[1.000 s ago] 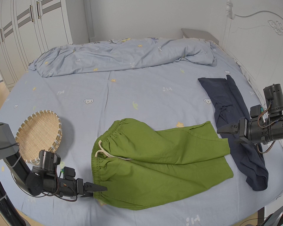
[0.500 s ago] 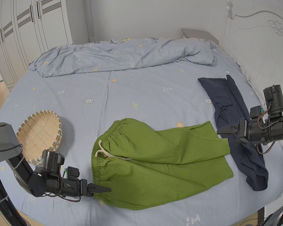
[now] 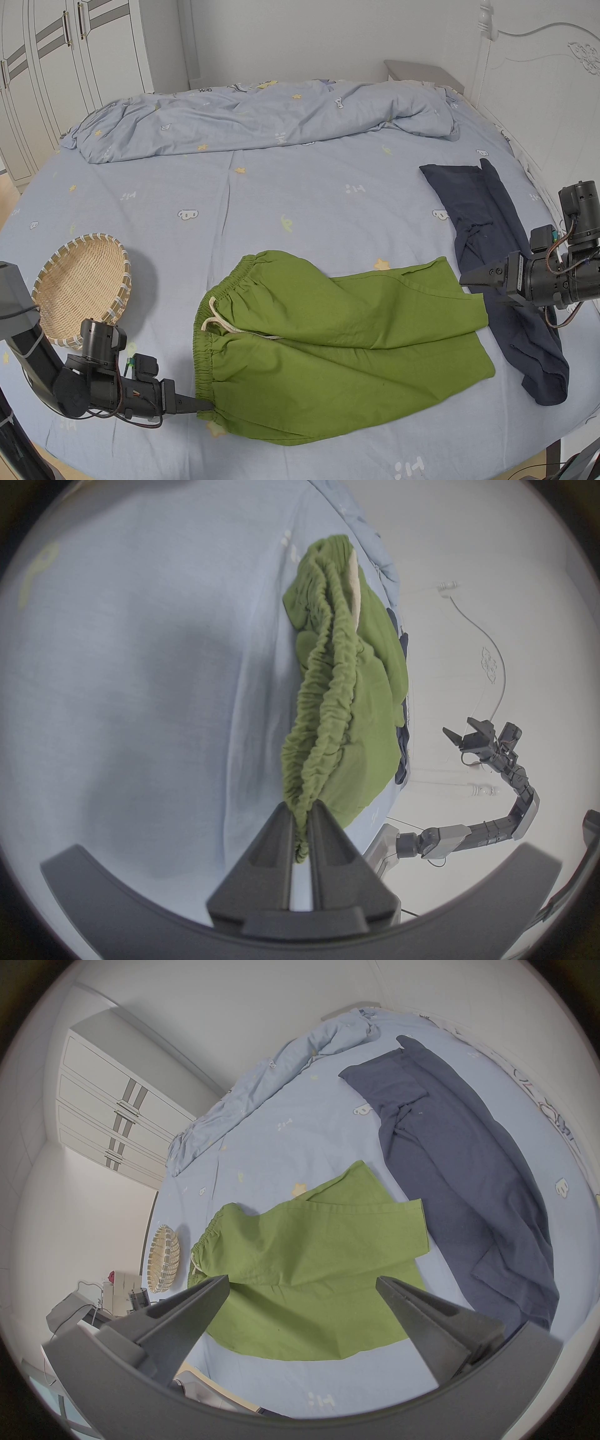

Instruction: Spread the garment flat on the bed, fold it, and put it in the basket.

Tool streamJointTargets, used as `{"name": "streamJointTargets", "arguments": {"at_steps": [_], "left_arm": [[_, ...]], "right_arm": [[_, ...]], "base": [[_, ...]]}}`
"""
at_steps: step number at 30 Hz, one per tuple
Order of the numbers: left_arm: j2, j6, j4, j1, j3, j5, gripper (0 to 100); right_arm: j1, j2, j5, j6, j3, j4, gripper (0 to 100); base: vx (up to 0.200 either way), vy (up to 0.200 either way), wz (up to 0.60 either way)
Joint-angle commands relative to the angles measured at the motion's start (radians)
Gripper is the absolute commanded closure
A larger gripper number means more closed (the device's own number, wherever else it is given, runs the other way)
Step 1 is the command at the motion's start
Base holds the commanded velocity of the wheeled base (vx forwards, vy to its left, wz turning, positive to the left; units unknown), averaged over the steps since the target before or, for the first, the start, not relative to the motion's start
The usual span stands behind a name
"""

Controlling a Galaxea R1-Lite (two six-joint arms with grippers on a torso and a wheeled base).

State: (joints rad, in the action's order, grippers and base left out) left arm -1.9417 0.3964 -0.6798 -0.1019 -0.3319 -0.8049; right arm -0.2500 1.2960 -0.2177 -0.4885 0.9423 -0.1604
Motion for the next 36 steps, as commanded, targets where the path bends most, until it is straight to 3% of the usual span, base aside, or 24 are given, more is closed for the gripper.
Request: {"name": "streamJointTargets", "arguments": {"at_steps": [1, 11, 12, 13, 14, 18, 19, 22, 29, 31, 36], "left_arm": [[0.073, 0.001, 0.000, 0.056, 0.042, -0.002, 100], [0.201, -0.001, 0.000, 0.234, 0.125, -0.050, 100], [0.201, -0.002, 0.000, 0.274, 0.126, -0.071, 100], [0.201, -0.002, 0.000, 0.278, 0.126, -0.071, 100], [0.198, -0.002, 0.000, 0.297, 0.125, -0.073, 100], [0.185, -0.004, 0.000, 0.307, 0.123, -0.074, 100], [0.185, -0.004, 0.000, 0.307, 0.123, -0.074, 100], [0.147, -0.007, 0.000, 0.303, 0.111, -0.086, 100], [0.099, -0.053, 0.000, 0.303, 0.086, -0.086, 100], [0.102, -0.054, 0.000, 0.303, 0.088, -0.086, 100], [0.107, -0.054, 0.000, 0.309, 0.088, -0.086, 100]], "right_arm": [[-0.002, 0.000, -0.005, 0.001, -0.022, -0.001, 0], [0.126, 0.097, -0.081, 0.041, -0.070, -0.027, 0], [0.169, 0.151, -0.137, 0.064, -0.089, -0.030, 0], [0.175, 0.157, -0.147, 0.067, -0.093, -0.030, 0], [0.204, 0.186, -0.215, 0.077, -0.111, -0.031, 0], [0.253, 0.240, -0.327, 0.157, -0.194, -0.028, 0], [0.253, 0.240, -0.327, 0.157, -0.194, -0.028, 0], [0.275, 0.286, -0.410, 0.289, -0.270, -0.030, 0], [0.265, 0.355, -0.450, 0.384, -0.338, -0.028, 0], [0.265, 0.362, -0.514, 0.418, -0.355, -0.027, 0], [0.264, 0.362, -0.532, 0.421, -0.359, 0.007, 0]], "base": [[0.000, 0.000, 0.00], [0.000, 0.000, 0.00], [0.000, 0.000, 0.00], [0.000, 0.000, 0.00], [0.000, 0.000, 0.00], [0.000, 0.000, 0.00], [0.000, 0.000, 0.00], [0.000, 0.000, 0.00], [0.000, 0.000, 0.00], [0.000, 0.000, 0.00], [0.000, 0.000, 0.00]]}}
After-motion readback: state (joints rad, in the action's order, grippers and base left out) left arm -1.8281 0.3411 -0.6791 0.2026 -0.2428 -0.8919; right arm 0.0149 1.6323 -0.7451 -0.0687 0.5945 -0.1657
